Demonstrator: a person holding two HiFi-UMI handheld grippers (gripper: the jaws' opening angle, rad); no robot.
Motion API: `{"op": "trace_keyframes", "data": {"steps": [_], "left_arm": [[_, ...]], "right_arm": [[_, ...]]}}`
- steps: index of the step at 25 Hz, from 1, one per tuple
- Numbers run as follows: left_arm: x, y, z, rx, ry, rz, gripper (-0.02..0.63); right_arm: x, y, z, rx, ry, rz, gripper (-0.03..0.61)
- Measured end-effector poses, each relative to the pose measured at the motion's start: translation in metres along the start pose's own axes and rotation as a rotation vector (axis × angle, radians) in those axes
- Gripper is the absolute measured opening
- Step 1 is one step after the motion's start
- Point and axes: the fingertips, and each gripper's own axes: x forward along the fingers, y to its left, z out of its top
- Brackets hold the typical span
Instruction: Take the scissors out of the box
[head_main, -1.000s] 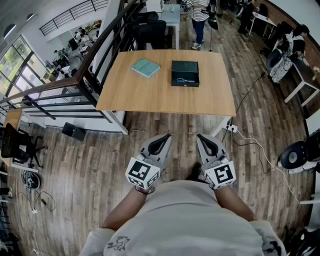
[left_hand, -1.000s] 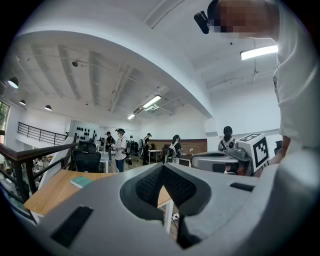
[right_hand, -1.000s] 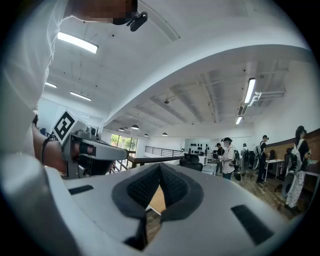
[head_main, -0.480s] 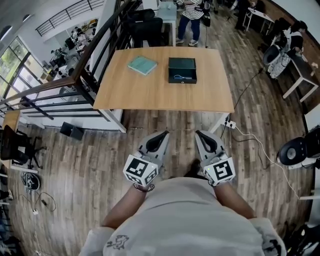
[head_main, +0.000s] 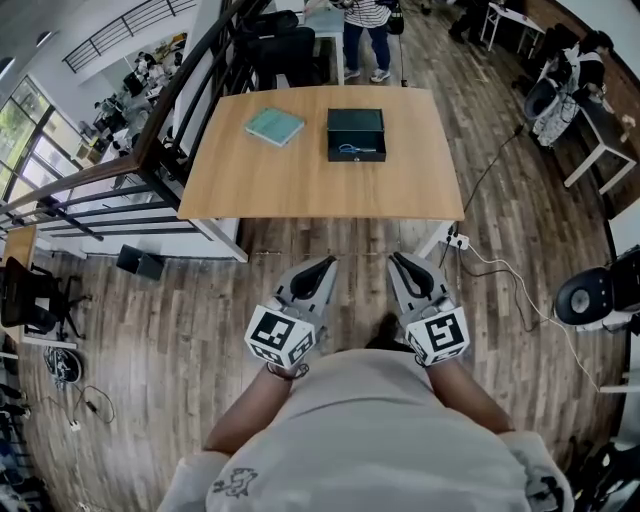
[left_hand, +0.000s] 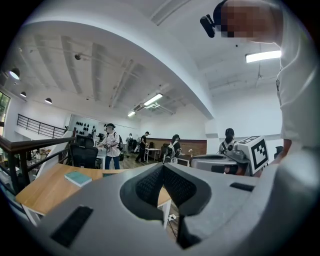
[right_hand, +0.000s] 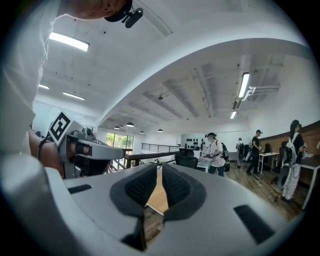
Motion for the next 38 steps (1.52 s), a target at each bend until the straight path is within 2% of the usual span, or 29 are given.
{"op": "trace_keyframes", "data": {"steps": [7,10,13,26,38], "left_arm": [[0.029,0.005,-0.008,-0.005,0.028,0.012,0.005],[0.051,0.010,-0.013,-0.003,0.044,0.023,0.006],[0.078,0.014,-0.015,-0.002,0.056,0.036,0.005],[0.188,0.017,-0.020,-0.001,0.081,0.088,0.005],[0.220,0.038,-0.034,-0.030,0.105,0.097,0.005]], "right_arm": [[0.014,-0.028,-0.015,0.033,0.021,0.021,0.101],[0.024,-0.046,-0.026,0.052,0.036,0.047,0.144],[0.033,-0.072,-0.032,0.062,0.040,0.065,0.160],[0.053,-0.181,-0.050,0.090,0.063,0.139,0.169],[0.063,-0.210,-0.071,0.127,0.102,0.135,0.169]]}}
